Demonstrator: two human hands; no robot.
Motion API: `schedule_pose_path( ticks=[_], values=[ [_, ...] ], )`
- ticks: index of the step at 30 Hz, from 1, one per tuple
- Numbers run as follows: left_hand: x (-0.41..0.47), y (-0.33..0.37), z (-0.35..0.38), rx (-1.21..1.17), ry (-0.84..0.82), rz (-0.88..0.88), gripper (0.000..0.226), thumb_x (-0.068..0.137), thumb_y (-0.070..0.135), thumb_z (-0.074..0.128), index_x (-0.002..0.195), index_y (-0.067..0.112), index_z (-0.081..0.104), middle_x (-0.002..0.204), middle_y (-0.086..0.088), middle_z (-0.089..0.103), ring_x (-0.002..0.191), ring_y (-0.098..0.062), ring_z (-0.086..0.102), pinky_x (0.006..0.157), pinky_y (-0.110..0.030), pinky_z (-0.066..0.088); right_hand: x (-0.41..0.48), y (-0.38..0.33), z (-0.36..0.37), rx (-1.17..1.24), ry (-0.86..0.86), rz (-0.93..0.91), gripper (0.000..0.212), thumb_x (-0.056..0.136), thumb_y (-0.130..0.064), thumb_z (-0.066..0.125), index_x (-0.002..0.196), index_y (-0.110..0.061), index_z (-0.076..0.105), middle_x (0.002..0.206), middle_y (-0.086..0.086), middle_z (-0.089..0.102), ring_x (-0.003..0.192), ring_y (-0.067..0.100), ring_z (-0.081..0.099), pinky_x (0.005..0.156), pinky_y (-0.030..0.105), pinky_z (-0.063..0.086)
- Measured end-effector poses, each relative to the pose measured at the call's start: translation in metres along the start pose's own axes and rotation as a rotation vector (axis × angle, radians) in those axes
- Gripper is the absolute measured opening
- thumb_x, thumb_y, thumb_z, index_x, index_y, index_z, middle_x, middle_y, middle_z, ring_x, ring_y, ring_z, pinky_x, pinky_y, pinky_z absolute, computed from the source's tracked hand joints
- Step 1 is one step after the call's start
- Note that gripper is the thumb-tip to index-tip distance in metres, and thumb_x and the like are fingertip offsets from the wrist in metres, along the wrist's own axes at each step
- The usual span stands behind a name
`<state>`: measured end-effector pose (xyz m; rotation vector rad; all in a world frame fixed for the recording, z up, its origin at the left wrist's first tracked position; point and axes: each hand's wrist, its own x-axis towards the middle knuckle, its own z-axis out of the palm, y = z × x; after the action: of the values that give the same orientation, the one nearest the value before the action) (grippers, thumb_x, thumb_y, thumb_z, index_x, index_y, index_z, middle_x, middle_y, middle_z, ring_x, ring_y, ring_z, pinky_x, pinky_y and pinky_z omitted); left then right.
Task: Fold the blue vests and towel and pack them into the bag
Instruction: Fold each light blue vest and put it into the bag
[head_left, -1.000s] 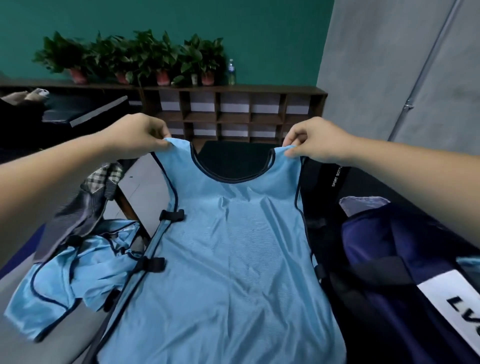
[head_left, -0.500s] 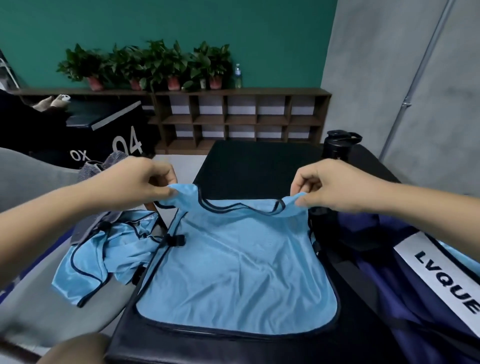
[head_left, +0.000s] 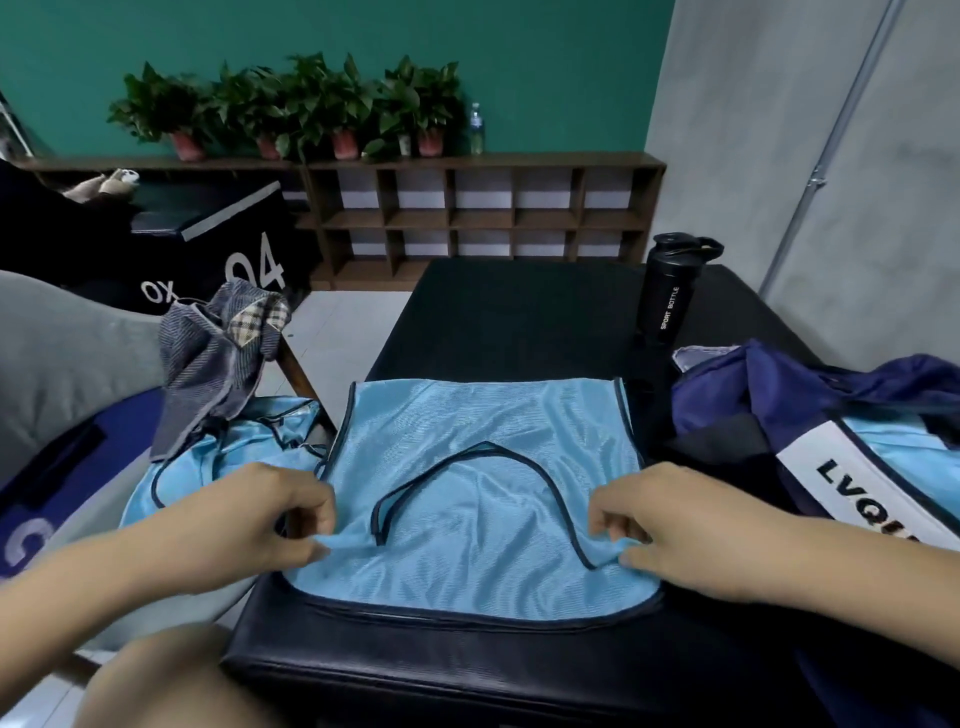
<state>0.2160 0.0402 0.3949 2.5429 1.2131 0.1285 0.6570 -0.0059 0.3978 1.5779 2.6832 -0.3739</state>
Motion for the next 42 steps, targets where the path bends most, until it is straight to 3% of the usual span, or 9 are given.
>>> schedule_pose_path(
  ticks=[5, 10, 16, 19, 23, 26, 31, 36, 42],
  values=[
    [-0.011, -0.007, 0.031, -0.05, -0.039, 0.014, 0.016, 0.081, 0.033, 0.081, 0.085, 0.037, 0.066, 0.092, 0.018, 0.068, 0.084, -0.008, 0.066, 0.074, -0.025, 0.053, -0.013, -0.002, 0.027, -0.014, -0.074, -0.016, 0.032, 0.089, -0.019, 0.055, 0.117, -0.034, 0.06, 0.111, -0.019, 0.059, 0.1, 0.004, 0.053, 0.082, 0.014, 0.034],
    [-0.01, -0.007, 0.029, -0.08, -0.052, 0.016, 0.015, 0.085, 0.038, 0.081, 0.082, 0.036, 0.066, 0.09, 0.016, 0.068, 0.083, -0.011, 0.065, 0.074, -0.026, 0.053, -0.019, -0.003, 0.022, 0.029, -0.099, -0.034, 0.035, 0.092, -0.014, 0.053, 0.119, -0.035, 0.061, 0.109, -0.022, 0.055, 0.092, -0.012, 0.046, 0.081, 0.005, 0.033],
    [-0.005, -0.001, 0.024, -0.1, -0.11, -0.015, 0.016, 0.087, 0.049, 0.08, 0.082, 0.039, 0.069, 0.092, 0.016, 0.069, 0.086, -0.01, 0.068, 0.077, -0.028, 0.055, -0.023, -0.008, 0.015, 0.112, -0.052, -0.05, 0.032, 0.091, -0.015, 0.052, 0.111, -0.035, 0.065, 0.104, -0.019, 0.063, 0.097, 0.002, 0.058, 0.083, 0.013, 0.045],
    [-0.004, 0.002, 0.023, -0.116, -0.127, -0.036, 0.019, 0.092, 0.054, 0.077, 0.083, 0.038, 0.071, 0.093, 0.016, 0.071, 0.086, -0.01, 0.068, 0.079, -0.027, 0.054, -0.028, -0.01, 0.023, 0.082, -0.139, -0.1, 0.028, 0.092, -0.024, 0.055, 0.115, -0.038, 0.061, 0.106, -0.024, 0.057, 0.099, -0.004, 0.055, 0.083, 0.009, 0.039],
    [0.0, -0.002, 0.022, -0.146, -0.075, -0.124, 0.011, 0.096, 0.027, 0.075, 0.086, 0.032, 0.075, 0.094, 0.016, 0.076, 0.088, -0.01, 0.071, 0.084, -0.03, 0.055, -0.027, -0.007, 0.014, 0.131, -0.14, -0.094, 0.021, 0.097, -0.041, 0.059, 0.116, -0.037, 0.065, 0.107, -0.021, 0.061, 0.101, 0.001, 0.06, 0.087, 0.016, 0.048],
    [0.008, -0.013, 0.024, -0.13, 0.112, -0.23, 0.02, 0.093, 0.013, 0.075, 0.089, 0.032, 0.072, 0.083, 0.015, 0.075, 0.076, -0.008, 0.069, 0.072, -0.023, 0.053, -0.022, 0.007, 0.004, 0.136, -0.018, -0.086, 0.018, 0.098, -0.036, 0.057, 0.113, -0.037, 0.067, 0.103, -0.018, 0.065, 0.101, 0.005, 0.063, 0.09, 0.024, 0.05],
    [0.024, -0.026, 0.029, -0.103, 0.4, -0.448, 0.025, 0.088, 0.031, 0.085, 0.088, 0.03, 0.06, 0.076, 0.009, 0.068, 0.062, -0.009, 0.06, 0.06, -0.028, 0.045, -0.013, 0.039, 0.008, -0.169, 0.071, -0.091, 0.032, 0.091, -0.024, 0.057, 0.118, -0.039, 0.06, 0.112, -0.02, 0.051, 0.108, 0.005, 0.051, 0.095, 0.032, 0.048],
    [0.039, -0.034, 0.039, -0.09, 0.299, -0.609, 0.034, 0.085, 0.049, 0.083, 0.092, 0.025, 0.061, 0.085, 0.003, 0.07, 0.075, -0.015, 0.064, 0.065, -0.035, 0.049, -0.007, 0.046, 0.017, -0.485, 0.138, -0.152, 0.046, 0.075, -0.007, 0.053, 0.114, -0.03, 0.058, 0.114, -0.006, 0.051, 0.099, 0.021, 0.051, 0.082, 0.037, 0.046],
    [0.054, -0.038, 0.039, 0.032, 0.203, -0.647, 0.03, 0.085, 0.039, 0.081, 0.079, 0.014, 0.066, 0.072, -0.004, 0.069, 0.068, -0.018, 0.062, 0.057, -0.032, 0.042, -0.004, 0.052, 0.026, -0.557, 0.153, -0.25, 0.029, 0.083, -0.021, 0.043, 0.104, -0.029, 0.061, 0.104, -0.007, 0.056, 0.098, 0.023, 0.055, 0.081, 0.04, 0.047]
  ],
)
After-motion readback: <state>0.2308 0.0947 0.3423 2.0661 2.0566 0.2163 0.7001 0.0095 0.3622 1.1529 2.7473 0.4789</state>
